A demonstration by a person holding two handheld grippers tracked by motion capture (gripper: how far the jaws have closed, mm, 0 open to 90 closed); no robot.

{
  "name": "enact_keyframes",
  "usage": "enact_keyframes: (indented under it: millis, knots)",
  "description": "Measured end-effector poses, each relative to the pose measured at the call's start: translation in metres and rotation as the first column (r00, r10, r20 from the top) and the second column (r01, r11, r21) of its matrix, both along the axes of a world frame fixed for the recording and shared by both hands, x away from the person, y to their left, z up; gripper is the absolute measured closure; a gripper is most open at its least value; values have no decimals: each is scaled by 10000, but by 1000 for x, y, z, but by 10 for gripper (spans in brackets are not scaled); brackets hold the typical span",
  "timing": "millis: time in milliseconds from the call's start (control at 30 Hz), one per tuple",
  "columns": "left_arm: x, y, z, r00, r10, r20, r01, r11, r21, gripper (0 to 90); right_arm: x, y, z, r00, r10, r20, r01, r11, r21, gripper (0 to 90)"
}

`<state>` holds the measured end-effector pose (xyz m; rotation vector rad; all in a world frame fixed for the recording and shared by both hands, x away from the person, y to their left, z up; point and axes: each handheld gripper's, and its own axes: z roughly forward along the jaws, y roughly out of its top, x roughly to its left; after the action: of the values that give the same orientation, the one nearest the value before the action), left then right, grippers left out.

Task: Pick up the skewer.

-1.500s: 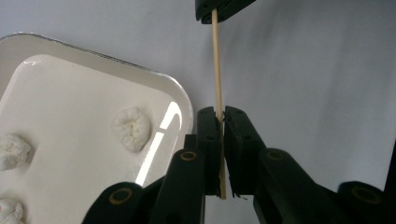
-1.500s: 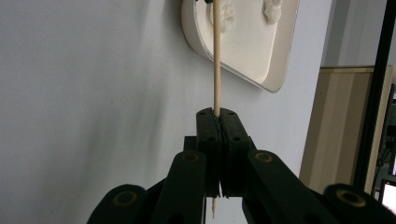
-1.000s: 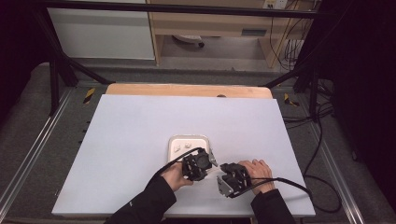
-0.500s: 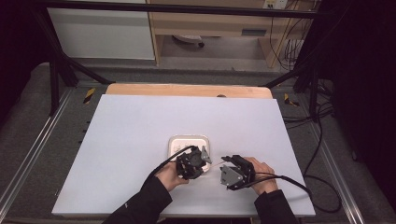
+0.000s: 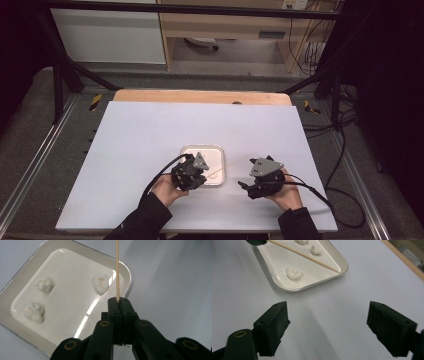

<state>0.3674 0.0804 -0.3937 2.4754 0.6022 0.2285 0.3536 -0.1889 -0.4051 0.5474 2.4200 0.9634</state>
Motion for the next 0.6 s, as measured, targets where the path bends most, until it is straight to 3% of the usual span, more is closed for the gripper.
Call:
enact_keyframes:
  millis: [133,400,600]
  knots:
    - [-3,14,0,9993,318,171,-312,9988,-372,883,2,-6,-4,9964,-575,-630,608,9968,521,97]
    - [-11,43,-5,9941,1043,309,-1002,9887,-1119,882,3,-11,-13,9849,-958,-1439,1102,9893,953,59]
    - [-17,68,-10,9845,1693,463,-1588,9716,-1752,882,2,-8,-16,9735,-1378,-1823,1590,9814,1076,59]
